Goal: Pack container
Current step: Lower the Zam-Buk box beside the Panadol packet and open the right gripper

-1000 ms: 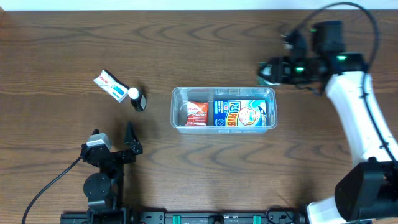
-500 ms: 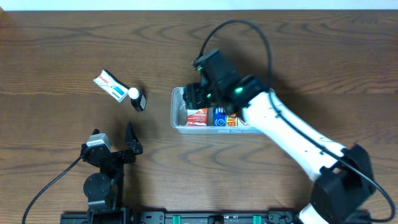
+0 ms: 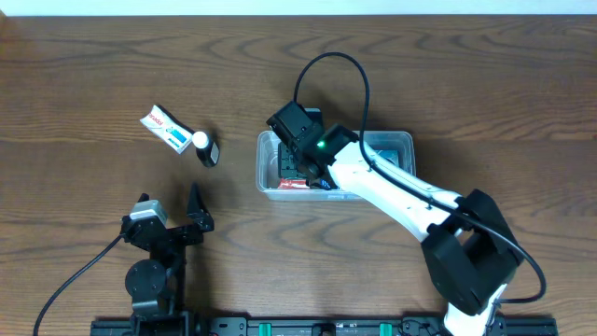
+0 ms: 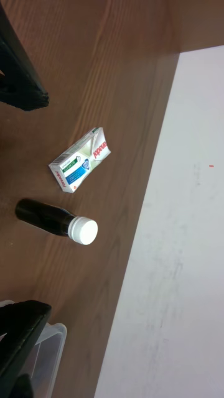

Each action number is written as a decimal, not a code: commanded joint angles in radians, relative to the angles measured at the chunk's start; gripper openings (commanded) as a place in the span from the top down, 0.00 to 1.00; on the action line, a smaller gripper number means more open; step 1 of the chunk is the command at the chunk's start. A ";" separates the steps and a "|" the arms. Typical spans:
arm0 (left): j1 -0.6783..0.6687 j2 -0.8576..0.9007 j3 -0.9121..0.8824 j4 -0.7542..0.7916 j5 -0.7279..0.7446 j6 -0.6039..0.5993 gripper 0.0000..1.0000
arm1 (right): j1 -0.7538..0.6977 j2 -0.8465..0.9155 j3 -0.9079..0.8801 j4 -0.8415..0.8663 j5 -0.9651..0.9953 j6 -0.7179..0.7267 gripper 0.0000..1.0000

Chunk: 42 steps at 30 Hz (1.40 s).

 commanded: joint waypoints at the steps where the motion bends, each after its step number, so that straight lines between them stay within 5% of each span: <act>1: 0.005 -0.005 -0.015 -0.038 -0.004 0.009 0.02 | 0.003 0.029 0.016 -0.001 0.037 0.061 0.45; 30: 0.005 -0.005 -0.015 -0.038 -0.004 0.009 0.02 | 0.006 0.042 0.023 0.029 -0.006 0.069 0.23; 42: 0.005 -0.005 -0.015 -0.038 -0.004 0.009 0.02 | 0.006 -0.077 0.028 -0.034 0.082 0.014 0.15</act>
